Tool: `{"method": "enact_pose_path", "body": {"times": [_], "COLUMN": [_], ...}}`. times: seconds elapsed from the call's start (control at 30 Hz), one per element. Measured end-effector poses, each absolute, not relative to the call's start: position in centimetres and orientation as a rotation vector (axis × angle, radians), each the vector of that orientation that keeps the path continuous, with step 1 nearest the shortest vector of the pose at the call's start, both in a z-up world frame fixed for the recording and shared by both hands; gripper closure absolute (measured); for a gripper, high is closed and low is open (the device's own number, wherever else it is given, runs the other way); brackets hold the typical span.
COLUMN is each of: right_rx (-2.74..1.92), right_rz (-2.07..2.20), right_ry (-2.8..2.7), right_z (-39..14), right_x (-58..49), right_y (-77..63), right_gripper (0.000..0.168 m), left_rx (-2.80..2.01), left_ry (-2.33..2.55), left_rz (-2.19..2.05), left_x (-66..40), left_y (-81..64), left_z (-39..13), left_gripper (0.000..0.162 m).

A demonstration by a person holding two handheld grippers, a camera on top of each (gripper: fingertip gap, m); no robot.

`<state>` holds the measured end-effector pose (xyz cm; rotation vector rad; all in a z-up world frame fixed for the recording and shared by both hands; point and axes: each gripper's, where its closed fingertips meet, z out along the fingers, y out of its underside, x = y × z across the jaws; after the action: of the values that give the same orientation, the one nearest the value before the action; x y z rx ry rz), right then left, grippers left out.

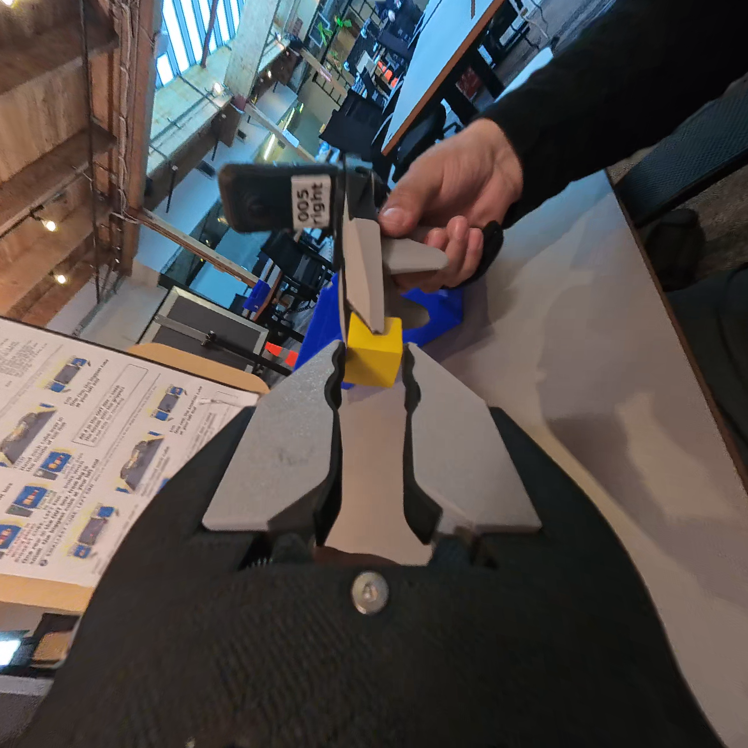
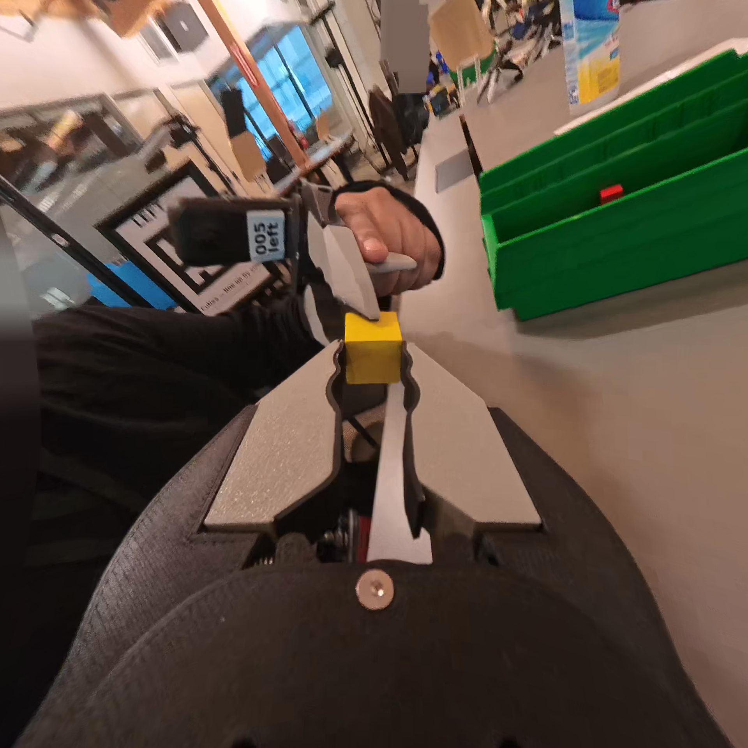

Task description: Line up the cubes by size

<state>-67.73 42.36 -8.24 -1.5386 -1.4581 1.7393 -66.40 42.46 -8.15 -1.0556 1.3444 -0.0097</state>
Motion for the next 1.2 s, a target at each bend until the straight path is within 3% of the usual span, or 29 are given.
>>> {"method": "enact_pose_path", "body": {"times": [0.03,0.1,0.17,0.33,0.5,0.83,1.13,1.2], "right_rx": [-1.554,-1.57,-1.604,-1.738,-1.845,-1.762,-1.755,-1.799], "right_rz": [1.673,1.497,1.251,0.424,-0.048,-0.233,-0.055,-0.072], "right_ry": [-1.481,-1.5,-1.471,-1.566,-1.884,-2.31,-2.317,-2.271], "right_z": [-8.4,-8.0,-7.1,-8.5,-14.8,-22.4,-23.8,-23.5], "right_x": [-67.1,-64.9,-61.4,-49.4,-42.6,-42.7,-44.5,-44.3], "right_y": [43.0,45.5,50.2,63.5,69.1,70.9,69.6,70.0], "right_gripper": [0.144,0.144,0.144,0.144,0.144,0.143,0.143,0.133], "left_rx": [-1.082,-1.137,-1.214,-1.32,-1.333,-1.339,-1.375,-1.388], "left_ry": [1.322,1.26,1.201,1.193,1.219,1.277,1.241,1.26], "left_rz": [-0.006,-0.014,-0.072,-0.191,-0.203,-0.252,-0.301,-0.334], "left_x": [-66.7,-67.4,-67.9,-67.7,-67.0,-66.9,-67.9,-67.8], "left_y": [42.7,42.9,42.8,41.2,41.0,40.6,41.3,40.8], "left_z": [-8.4,-9.0,-9.9,-13.6,-16.1,-18.0,-18.6,-18.7], "left_gripper": [0.137,0.158,0.162,0.162,0.162,0.162,0.162,0.16]}}
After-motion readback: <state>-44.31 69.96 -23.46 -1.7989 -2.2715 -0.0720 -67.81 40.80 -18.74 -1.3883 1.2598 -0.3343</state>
